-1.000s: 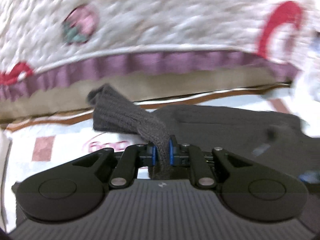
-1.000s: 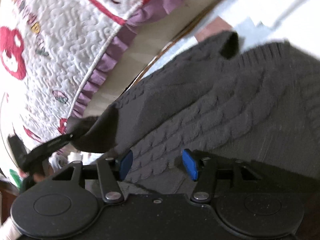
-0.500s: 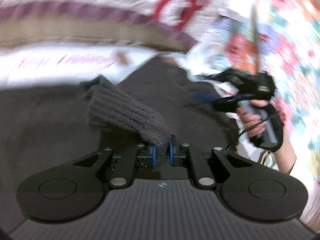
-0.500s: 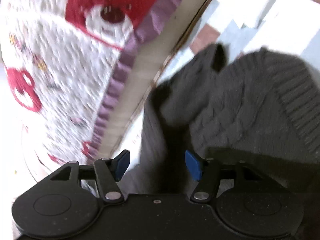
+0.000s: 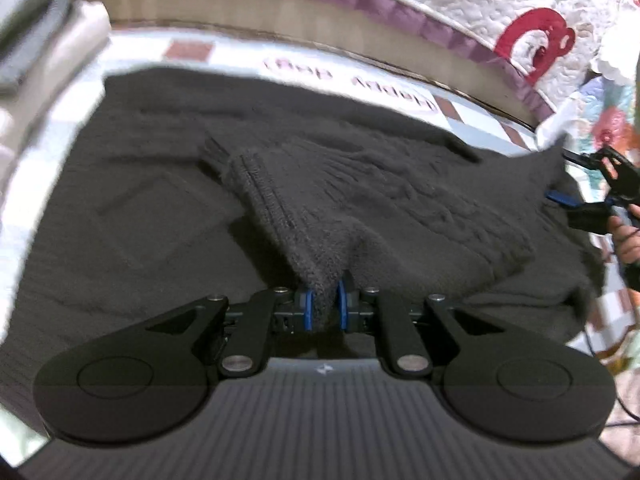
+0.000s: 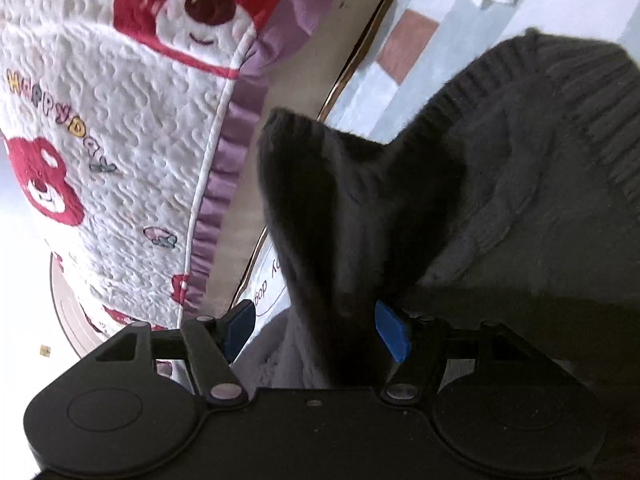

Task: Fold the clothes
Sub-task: 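Fold the held sleeve across the sweater body with the left tool, then release the sleeve with the left tool and smooth the sweater flat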

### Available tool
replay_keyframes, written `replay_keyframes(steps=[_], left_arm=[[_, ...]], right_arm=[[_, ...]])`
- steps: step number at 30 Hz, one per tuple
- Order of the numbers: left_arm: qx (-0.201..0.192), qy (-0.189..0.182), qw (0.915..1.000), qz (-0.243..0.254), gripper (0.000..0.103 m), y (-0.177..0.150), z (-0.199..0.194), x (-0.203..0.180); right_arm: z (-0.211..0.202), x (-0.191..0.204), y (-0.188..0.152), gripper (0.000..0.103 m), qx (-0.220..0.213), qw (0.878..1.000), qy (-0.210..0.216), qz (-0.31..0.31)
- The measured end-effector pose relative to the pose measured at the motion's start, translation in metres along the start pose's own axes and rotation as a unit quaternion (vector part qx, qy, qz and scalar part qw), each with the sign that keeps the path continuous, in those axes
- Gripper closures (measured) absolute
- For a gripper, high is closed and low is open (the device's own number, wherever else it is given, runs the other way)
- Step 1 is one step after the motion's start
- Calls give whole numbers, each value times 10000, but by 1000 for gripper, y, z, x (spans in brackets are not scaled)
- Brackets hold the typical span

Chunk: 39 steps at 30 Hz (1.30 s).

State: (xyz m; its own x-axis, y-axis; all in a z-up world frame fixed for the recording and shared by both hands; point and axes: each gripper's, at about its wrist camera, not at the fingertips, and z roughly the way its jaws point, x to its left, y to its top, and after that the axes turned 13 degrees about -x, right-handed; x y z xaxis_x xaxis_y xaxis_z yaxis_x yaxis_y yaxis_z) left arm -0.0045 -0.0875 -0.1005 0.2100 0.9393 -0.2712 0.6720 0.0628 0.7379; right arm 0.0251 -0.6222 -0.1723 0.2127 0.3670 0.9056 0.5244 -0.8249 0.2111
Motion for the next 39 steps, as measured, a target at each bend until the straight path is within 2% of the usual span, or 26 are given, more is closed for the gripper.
replay_keyframes(steps=[7, 9, 12, 13, 15, 16, 18, 22, 24, 27, 30, 31, 32, 34, 36, 39], left_arm=[[102, 86, 9999, -102, 90, -6, 12, 8], [69, 169, 9995, -249, 89, -2, 10, 14], [29, 600, 9982, 59, 89, -1, 5, 11], [20, 733, 9968, 317, 89, -2, 4, 7], [-14, 945, 9922, 810, 91, -4, 2, -1], [5, 1007, 9912, 864, 91, -4, 3, 0], [80, 1087, 9909, 789, 91, -4, 5, 5], [11, 1219, 9922, 244, 91, 6, 0, 23], [-213, 1142, 9928, 303, 91, 15, -8, 22], [-473, 964, 9927, 549, 90, 29, -15, 10], [-431, 463, 9965, 553, 86, 43, -4, -9], [-364, 229, 9980, 468, 80, 46, 3, -16], [-280, 28, 9988, 407, 75, 49, 12, -23], [-96, -341, 9989, 310, 73, 53, 30, -38], [108, -530, 9974, 476, 73, 54, 48, -57], [290, -778, 9930, 844, 71, 53, 66, -87]], right_arm=[[6, 12, -8, 32, 43, 9985, -207, -506], [1, 9, -7, 32, -105, 9988, -290, -384], [-16, 6, -4, 32, -297, 9989, -352, -78], [-21, 7, -4, 32, -339, 9988, -347, -53], [-28, 14, -4, 32, -398, 9984, -367, -174], [-29, 17, -4, 32, -401, 9982, -387, -231], [-29, 20, -4, 32, -449, 9974, -479, -304], [-34, 16, -6, 32, -825, 9926, -853, -272], [-36, 14, -5, 31, -993, 9901, -954, -263], [-26, 13, -2, 32, -970, 9902, -926, -389], [-5, 9, -6, 32, -827, 9892, -1026, -646], [-2, 10, -11, 64, -878, 9861, -1126, -846], [-5, 14, -15, 86, -905, 9823, -1199, -1121], [-16, 36, -24, 86, -825, 9679, -1339, -1960], [-27, 51, -30, 86, -660, 9533, -1528, -2522], [-32, 37, -23, 83, -353, 9592, -1721, -2217]])
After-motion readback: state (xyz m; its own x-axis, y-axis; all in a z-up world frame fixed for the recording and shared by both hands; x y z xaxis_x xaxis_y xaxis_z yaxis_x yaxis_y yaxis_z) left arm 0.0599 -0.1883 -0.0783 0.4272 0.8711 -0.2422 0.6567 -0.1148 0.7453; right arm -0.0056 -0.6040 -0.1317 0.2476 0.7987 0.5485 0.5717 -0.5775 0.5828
